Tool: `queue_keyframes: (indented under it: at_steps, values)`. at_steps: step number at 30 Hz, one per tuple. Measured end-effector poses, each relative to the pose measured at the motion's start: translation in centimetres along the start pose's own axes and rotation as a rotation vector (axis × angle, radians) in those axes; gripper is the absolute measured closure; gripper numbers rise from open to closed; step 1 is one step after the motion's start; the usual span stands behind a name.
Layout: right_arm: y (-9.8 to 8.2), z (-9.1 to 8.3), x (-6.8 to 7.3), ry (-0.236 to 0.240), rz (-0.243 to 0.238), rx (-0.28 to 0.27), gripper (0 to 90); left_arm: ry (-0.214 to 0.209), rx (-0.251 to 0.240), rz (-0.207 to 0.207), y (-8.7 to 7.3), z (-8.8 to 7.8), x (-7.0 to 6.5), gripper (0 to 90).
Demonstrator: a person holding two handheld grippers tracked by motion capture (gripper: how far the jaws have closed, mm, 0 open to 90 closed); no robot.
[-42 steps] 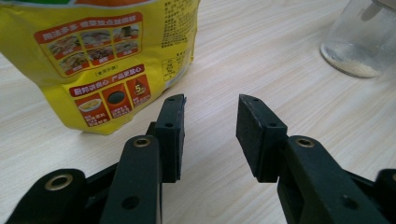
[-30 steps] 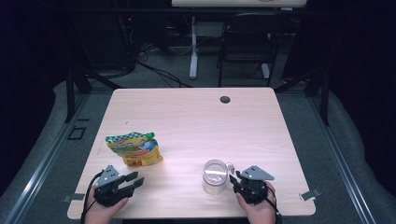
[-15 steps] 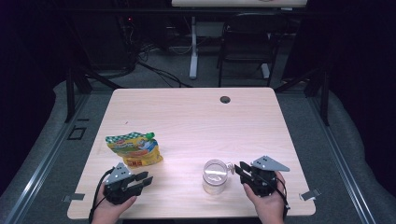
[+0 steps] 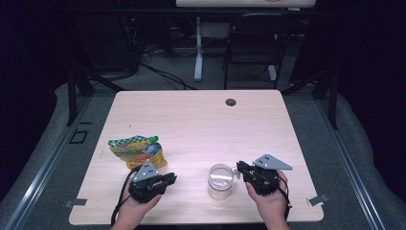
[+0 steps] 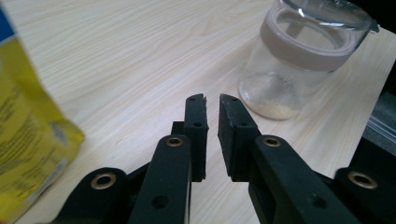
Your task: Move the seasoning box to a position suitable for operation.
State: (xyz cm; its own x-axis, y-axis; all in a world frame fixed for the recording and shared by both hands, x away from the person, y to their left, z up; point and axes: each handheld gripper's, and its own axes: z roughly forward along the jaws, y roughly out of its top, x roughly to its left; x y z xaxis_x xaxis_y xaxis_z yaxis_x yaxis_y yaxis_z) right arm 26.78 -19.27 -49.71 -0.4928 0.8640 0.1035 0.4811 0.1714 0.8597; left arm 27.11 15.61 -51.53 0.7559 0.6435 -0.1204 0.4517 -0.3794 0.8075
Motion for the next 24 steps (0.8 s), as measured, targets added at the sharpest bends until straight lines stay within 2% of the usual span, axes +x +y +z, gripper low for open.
queue_keyframes:
  at_steps: [9, 14, 17, 24]
  values:
    - [0.0, 0.6, 0.1, 0.013, -0.013, 0.017, 84.0, -0.037, 0.007, 0.025, 1.1, 1.8, -1.5, 89.7]
    - [-0.1, 0.6, 0.0, 0.015, -0.013, 0.014, 86.0, -0.054, 0.007, 0.044, 1.6, 2.7, -2.4, 90.0]
    - [-0.2, 0.6, -0.1, 0.028, 0.004, 0.007, 87.0, -0.071, 0.016, 0.067, 2.0, 3.2, -3.1, 90.0]
    - [-0.3, 0.5, 0.1, 0.021, 0.000, 0.004, 88.0, -0.105, 0.024, 0.070, 2.2, 4.1, -3.9, 90.0]
